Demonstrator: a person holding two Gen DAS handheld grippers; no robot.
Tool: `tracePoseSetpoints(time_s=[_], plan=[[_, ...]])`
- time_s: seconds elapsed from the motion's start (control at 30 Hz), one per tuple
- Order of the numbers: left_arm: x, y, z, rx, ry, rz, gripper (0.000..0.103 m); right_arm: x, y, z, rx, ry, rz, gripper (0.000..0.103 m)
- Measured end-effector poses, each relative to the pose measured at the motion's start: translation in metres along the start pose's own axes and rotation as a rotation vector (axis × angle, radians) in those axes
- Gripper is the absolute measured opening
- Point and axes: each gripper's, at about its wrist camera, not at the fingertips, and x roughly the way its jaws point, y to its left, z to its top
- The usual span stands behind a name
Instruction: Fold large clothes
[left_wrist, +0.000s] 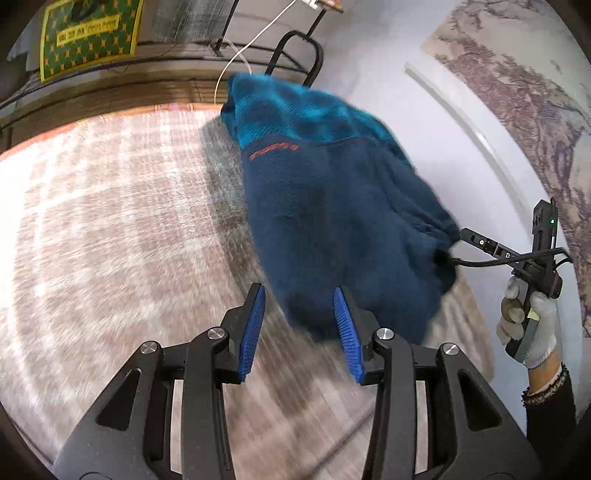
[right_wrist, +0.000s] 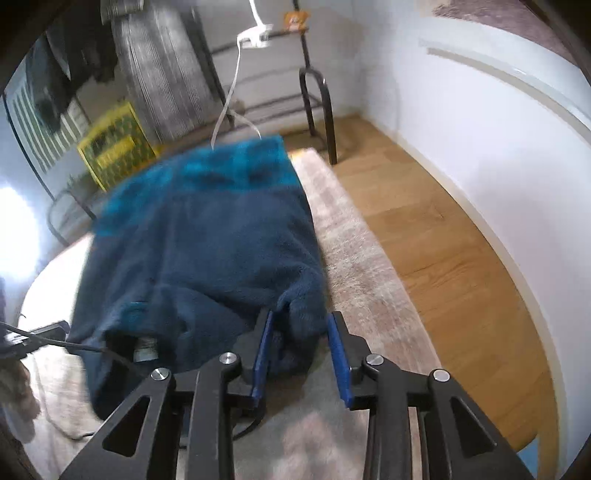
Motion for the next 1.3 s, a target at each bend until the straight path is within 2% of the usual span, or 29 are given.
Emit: tracePoseSetpoints(time_s=[0.2, 0.27, 0.47, 0.7, 0.83, 0.9, 1.13, 1.17, 1.2, 1.27, 1.3], plan=[[-0.085, -0.033, -0.021, 0.044, -0.100, -0.032, 0.041, -0.090, 0.007, -0.014, 0.005, -0.124, 0.010, 0.039], [-0.110, -0.041, -0.025, 0.069, -0.131, -0.028, 0.041, -0.117, 0.008, -0.015, 0.007, -0.160, 0.017, 0.045], [-0.195, -0.082, -0.046, 0.146, -0.234, -0.003, 0.041, -0.211, 0.023, -0.029, -0.039, -0.270, -0.027, 0.050], [-0.302, -0.120, -0.090, 0.217, -0.334, -0.002, 0.041, -0.309, 0.055, -0.055, -0.076, -0.360, -0.023, 0.052], [-0.359, -0.139, -0.114, 0.252, -0.389, -0.006, 0.042, -0.364, 0.078, -0.072, -0.109, -0.420, -0.020, 0.059], [-0.382, -0.145, -0.128, 0.255, -0.405, -0.011, 0.054, -0.388, 0.092, -0.082, -0.130, -0.445, -0.031, 0.062], [-0.453, -0.162, -0.187, 0.302, -0.445, -0.009, 0.057, -0.444, 0.143, -0.130, -0.216, -0.497, -0.024, 0.064], [-0.463, -0.165, -0.193, 0.313, -0.453, -0.005, 0.060, -0.450, 0.147, -0.135, -0.220, -0.501, -0.018, 0.065], [-0.474, -0.169, -0.202, 0.323, -0.465, 0.008, 0.067, -0.458, 0.152, -0.141, -0.224, -0.503, -0.012, 0.067], [-0.486, -0.171, -0.213, 0.329, -0.475, 0.014, 0.076, -0.465, 0.160, -0.150, -0.221, -0.499, -0.017, 0.074], [-0.490, -0.171, -0.221, 0.334, -0.480, 0.018, 0.077, -0.467, 0.165, -0.156, -0.218, -0.494, -0.021, 0.076]])
